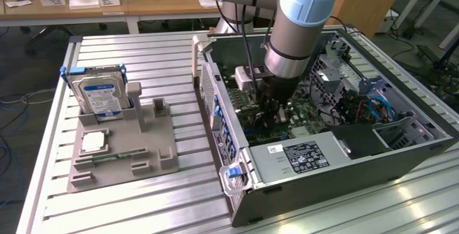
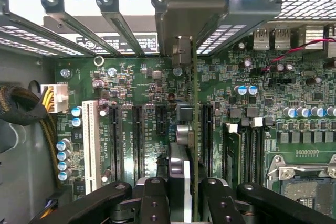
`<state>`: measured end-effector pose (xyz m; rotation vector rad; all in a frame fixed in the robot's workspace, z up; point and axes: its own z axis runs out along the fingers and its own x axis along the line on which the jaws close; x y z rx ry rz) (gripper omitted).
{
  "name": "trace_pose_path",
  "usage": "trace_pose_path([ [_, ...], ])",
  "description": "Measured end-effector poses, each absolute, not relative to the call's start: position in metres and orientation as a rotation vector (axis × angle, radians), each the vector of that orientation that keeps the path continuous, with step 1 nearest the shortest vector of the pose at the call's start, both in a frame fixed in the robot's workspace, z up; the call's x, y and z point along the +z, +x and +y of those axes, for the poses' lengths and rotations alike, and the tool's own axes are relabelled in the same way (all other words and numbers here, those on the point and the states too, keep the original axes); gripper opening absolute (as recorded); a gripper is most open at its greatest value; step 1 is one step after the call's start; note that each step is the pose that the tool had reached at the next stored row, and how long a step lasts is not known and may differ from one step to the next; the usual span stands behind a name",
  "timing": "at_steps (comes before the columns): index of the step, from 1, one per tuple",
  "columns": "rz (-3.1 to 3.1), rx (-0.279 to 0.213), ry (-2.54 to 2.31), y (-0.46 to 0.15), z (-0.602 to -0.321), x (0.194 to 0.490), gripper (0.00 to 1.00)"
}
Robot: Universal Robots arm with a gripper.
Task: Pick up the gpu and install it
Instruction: 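Insert the gpu into the slot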
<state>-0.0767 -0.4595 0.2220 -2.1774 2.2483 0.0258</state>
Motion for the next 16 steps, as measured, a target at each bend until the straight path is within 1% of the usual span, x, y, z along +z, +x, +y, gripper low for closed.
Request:
trace_pose_path([
  [16, 2.249, 0.025, -2.178, -0.0769, -0.4592, 0.2177, 0.28],
])
